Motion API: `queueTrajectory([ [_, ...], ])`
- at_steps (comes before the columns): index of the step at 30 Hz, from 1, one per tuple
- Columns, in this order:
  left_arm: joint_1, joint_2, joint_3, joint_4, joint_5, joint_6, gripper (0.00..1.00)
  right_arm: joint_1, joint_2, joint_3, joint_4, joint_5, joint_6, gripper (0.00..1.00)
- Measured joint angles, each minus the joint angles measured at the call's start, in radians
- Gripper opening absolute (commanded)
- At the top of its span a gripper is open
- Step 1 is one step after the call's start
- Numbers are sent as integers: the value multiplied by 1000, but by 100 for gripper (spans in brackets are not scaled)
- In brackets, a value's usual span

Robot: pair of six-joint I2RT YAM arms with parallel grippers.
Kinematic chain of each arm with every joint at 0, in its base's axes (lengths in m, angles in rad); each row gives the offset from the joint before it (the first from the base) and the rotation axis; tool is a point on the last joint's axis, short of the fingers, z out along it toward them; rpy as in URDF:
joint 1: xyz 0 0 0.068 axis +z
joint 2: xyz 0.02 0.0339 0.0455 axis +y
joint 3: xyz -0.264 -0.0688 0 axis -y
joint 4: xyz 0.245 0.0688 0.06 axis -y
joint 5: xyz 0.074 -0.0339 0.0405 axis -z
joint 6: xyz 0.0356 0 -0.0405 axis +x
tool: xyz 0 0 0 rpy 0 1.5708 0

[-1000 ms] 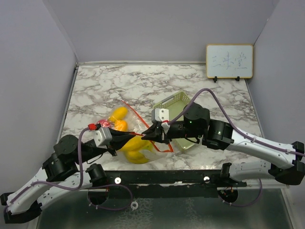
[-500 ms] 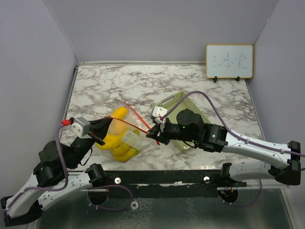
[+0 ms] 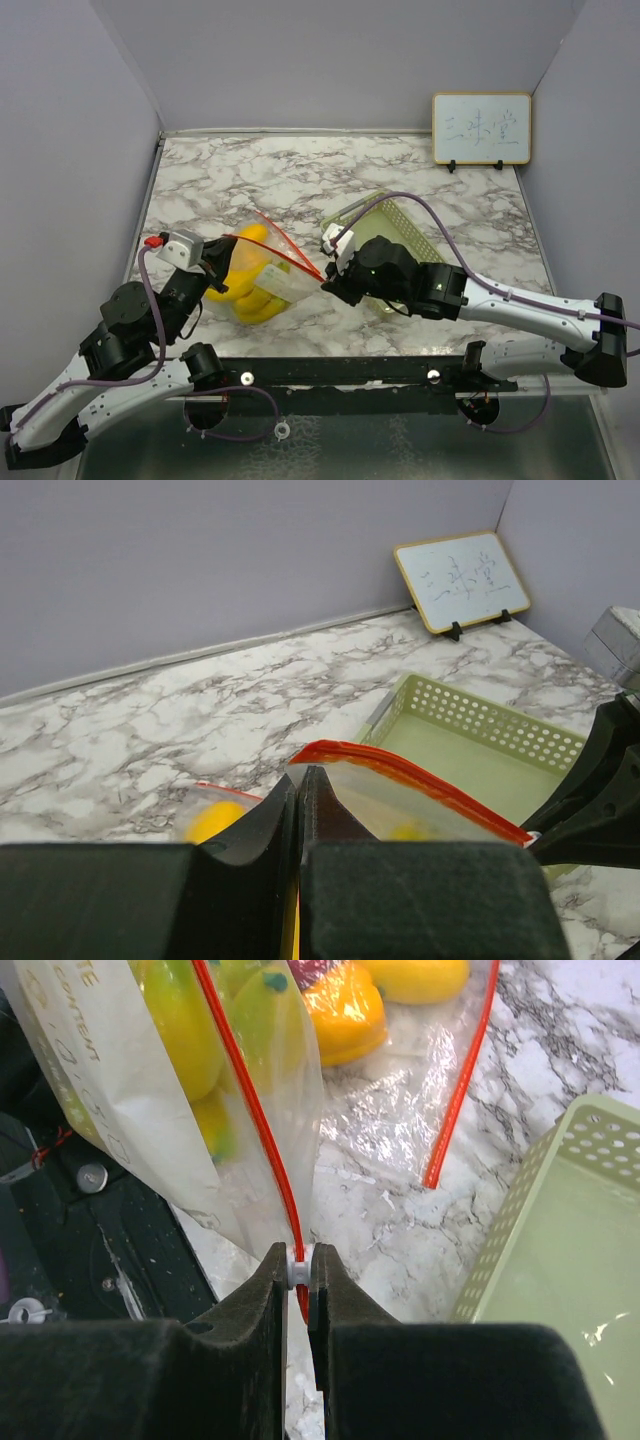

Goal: Place the food in the zip-top bag and seal the zipper
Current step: Zip the zipper food storage bag at the center of the board, then place the zipper food storage bag at the center of the board.

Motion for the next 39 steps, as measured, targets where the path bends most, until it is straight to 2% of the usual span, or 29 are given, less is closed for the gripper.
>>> queueTrajectory([
  [6, 0, 11, -3, 5, -48, -15, 0, 0, 11, -1, -35, 46, 22, 3],
  [7, 0, 14, -4, 6, -56, -19, 0, 0, 15, 0, -38, 55, 27, 11],
  [9, 0, 28, -5, 8, -63, -26, 0, -1, 21, 0, -44, 69, 36, 42],
  [14, 1, 72, -17, 63, -100, -49, 0, -7, 26, 0, -103, 129, 71, 96],
  [15, 1, 81, -22, 77, -105, -55, 0, -8, 26, 0, -105, 142, 74, 100],
  [19, 2, 174, -35, 141, -129, -92, 0, -24, 54, 60, -129, 213, 117, 100],
  [20, 2, 210, -37, 158, -134, -99, 5, -31, 68, 83, -131, 227, 126, 100],
  [21, 2, 250, -39, 178, -140, -109, 25, -43, 87, 116, -134, 244, 142, 100],
  [22, 2, 285, -41, 196, -145, -116, 51, -55, 100, 136, -134, 259, 154, 100],
  [23, 2, 312, -44, 214, -151, -120, 88, -68, 113, 157, -134, 271, 167, 100],
  [24, 2, 349, -45, 237, -158, -132, 98, -82, 122, 170, -134, 282, 180, 100],
  [27, 2, 432, -44, 270, -174, -164, 99, -119, 135, 184, -137, 304, 216, 100],
  [32, 10, 521, 11, 217, -173, -195, 99, -134, 146, 196, -161, 323, 261, 100],
  [39, 23, 504, 61, 167, -138, -226, 99, -134, 172, 243, -200, 342, 322, 100],
])
